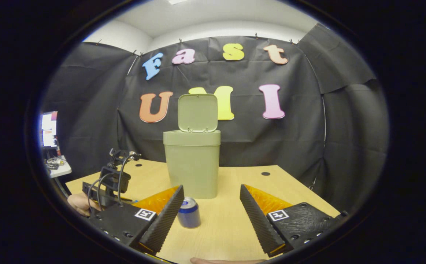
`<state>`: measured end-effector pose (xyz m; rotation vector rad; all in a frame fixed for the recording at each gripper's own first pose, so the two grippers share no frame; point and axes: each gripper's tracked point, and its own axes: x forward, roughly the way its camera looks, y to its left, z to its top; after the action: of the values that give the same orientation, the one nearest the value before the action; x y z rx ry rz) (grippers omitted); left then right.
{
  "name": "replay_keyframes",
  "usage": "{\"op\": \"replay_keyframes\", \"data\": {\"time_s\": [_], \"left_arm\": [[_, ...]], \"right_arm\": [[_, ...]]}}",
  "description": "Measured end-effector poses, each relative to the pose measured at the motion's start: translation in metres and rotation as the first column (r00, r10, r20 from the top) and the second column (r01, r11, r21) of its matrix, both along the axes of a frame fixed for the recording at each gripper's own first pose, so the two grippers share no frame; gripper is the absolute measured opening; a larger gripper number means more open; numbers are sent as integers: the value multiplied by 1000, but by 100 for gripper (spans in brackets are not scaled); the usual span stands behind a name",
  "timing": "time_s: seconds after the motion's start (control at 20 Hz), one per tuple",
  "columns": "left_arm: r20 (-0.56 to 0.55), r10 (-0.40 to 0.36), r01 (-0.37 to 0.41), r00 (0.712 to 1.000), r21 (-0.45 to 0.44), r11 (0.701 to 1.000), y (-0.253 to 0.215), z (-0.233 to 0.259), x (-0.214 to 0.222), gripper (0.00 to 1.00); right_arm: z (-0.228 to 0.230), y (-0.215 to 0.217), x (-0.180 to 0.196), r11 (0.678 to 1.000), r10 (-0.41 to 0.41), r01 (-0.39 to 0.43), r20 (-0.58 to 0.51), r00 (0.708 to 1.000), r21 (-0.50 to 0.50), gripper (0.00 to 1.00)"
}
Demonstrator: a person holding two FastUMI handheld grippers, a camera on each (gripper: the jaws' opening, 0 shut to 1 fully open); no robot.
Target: Press the lid of the desktop garbage bin to open it, pick up the crumpled paper on the desktop and throw it into the bin, then pick up the pop can on the desktop and drop it into the bin, and finally close the garbage bin lid.
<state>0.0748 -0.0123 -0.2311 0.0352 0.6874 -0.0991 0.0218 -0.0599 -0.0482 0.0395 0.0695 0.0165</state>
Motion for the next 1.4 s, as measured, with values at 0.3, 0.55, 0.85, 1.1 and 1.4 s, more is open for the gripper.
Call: {"op": "replay_keyframes", "data": {"time_s": [0.3,0.55,0.85,1.1,1.4], "left_arm": [[0,8,-8,1000,-1,1000,8,6,3,58],[2,-15,15,1000,-30,999,-1,12,-2,39],[127,14,-3,992,-85,996,2,64,-12,37],[271,31,-17,962,-53,998,10,110,-21,37],[374,51,-24,926,-76,997,14,152,-35,37]], "right_arm": [[-5,-1,2,1000,5,-4,-24,1000,19,95],[-17,4,6,1000,11,-11,-50,999,14,95],[-34,18,11,1000,27,-27,-73,997,2,95],[-56,36,23,999,37,-38,-72,997,-16,95],[-91,61,34,999,47,-45,-114,992,23,95]]}}
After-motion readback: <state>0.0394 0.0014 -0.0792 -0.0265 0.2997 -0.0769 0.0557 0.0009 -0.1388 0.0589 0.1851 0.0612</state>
